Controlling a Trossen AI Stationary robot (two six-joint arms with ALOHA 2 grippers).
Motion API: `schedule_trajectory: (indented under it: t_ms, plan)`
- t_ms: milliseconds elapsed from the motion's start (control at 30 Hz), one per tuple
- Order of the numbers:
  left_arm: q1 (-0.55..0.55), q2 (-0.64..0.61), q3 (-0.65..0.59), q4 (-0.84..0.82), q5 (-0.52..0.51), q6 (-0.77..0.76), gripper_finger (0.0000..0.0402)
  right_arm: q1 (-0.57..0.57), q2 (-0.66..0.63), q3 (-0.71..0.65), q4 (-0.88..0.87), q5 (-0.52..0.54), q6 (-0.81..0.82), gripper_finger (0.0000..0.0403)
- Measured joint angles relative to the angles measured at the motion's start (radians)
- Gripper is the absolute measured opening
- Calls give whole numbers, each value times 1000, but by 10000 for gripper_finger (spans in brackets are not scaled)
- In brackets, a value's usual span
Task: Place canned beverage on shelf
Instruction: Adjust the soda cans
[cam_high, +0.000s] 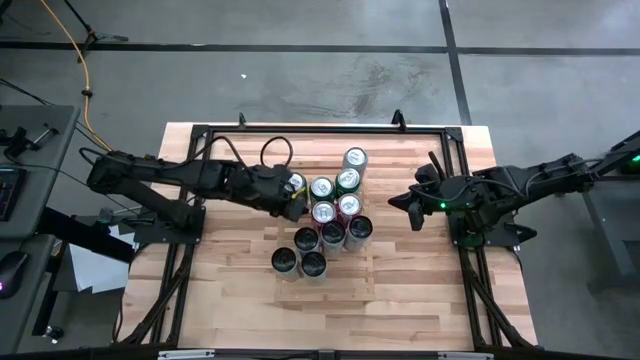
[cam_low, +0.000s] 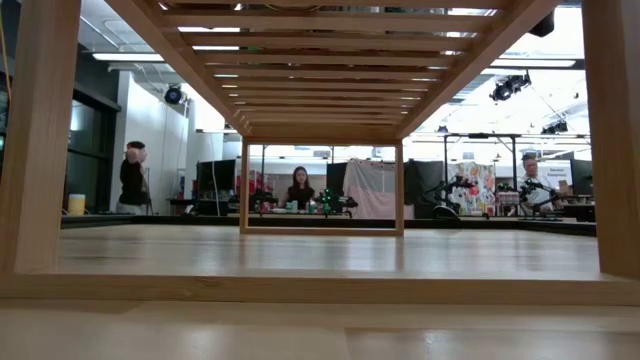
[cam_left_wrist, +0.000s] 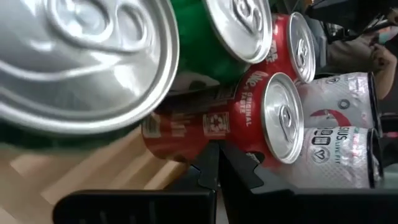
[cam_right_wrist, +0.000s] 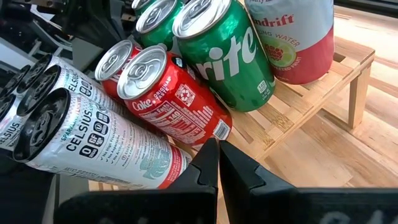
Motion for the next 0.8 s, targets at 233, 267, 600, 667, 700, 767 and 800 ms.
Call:
schedule_trajectory:
  t_ms: [233, 267, 600, 667, 700, 767, 800]
  plan:
    - [-16, -8, 0, 1, 5, -101, 0, 0, 0, 0, 0, 0, -10, 0]
    - [-16, -8, 0, 0, 5, -107, 0, 0, 0, 0, 0, 0, -12, 0]
    - [2, 16, 0, 53, 19, -135, 0, 0, 0, 0, 0, 1, -19, 0]
    - [3, 29, 0, 73, 34, -137, 0, 0, 0, 0, 0, 1, -19, 0]
    - [2, 34, 0, 82, 42, -137, 0, 0, 0, 0, 0, 1, -19, 0]
    - [2, 45, 0, 94, 47, -137, 0, 0, 0, 0, 0, 1, -19, 0]
    - [2, 47, 0, 96, 48, -137, 0, 0, 0, 0, 0, 1, -19, 0]
